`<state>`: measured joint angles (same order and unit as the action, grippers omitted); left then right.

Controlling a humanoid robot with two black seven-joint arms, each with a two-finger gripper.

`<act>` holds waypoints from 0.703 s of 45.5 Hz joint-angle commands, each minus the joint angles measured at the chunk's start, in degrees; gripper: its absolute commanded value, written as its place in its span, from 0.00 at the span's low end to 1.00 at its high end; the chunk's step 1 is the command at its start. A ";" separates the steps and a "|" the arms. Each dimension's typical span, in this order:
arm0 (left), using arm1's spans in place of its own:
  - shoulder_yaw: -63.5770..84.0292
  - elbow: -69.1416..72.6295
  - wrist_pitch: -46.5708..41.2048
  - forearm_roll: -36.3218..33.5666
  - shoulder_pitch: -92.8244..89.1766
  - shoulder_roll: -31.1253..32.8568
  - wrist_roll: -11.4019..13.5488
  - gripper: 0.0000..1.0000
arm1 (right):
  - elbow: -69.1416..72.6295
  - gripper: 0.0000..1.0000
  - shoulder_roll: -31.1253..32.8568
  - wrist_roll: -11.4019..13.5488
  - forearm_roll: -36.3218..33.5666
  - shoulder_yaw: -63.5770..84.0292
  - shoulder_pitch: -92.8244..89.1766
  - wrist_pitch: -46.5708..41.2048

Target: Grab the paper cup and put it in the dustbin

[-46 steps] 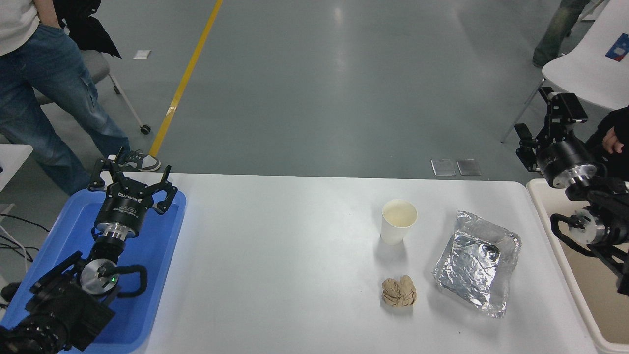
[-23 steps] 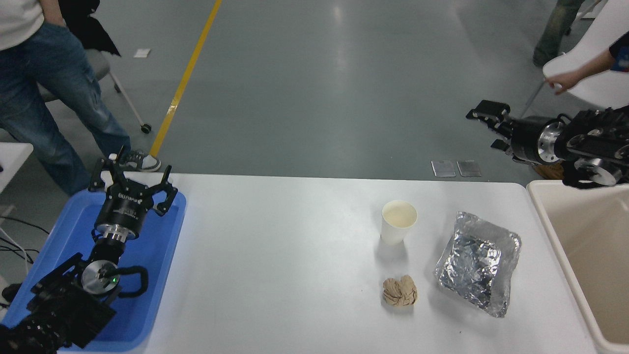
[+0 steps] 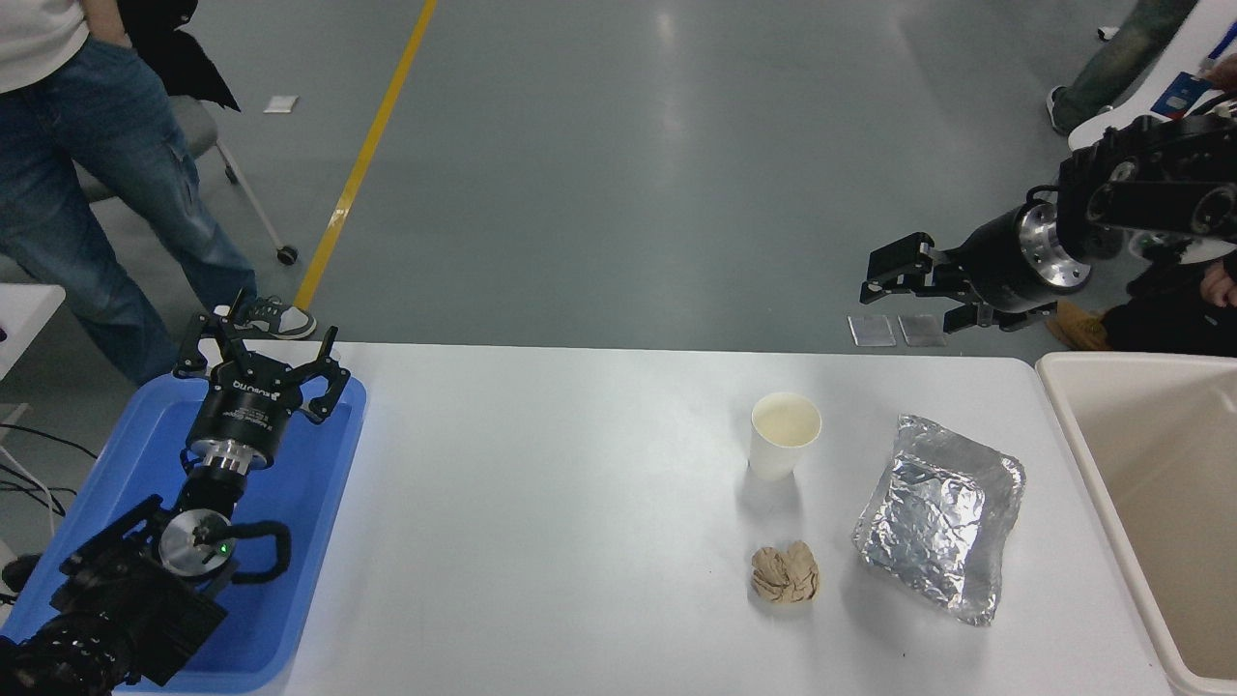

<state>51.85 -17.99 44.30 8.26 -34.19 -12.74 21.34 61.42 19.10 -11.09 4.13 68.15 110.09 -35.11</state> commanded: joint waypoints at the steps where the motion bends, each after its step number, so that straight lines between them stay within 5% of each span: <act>1: 0.00 0.06 0.00 0.00 0.00 0.00 0.01 1.00 | 3.80 1.00 -4.68 0.19 0.26 1.29 4.87 -6.11; 32: 0.00 -0.02 0.00 0.00 0.00 0.00 0.01 1.00 | 0.20 1.00 -7.76 0.19 -0.35 0.85 -0.92 -2.51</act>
<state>51.85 -17.96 44.30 8.26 -34.19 -12.74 21.35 64.19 11.79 -10.91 3.87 69.18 112.65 -40.00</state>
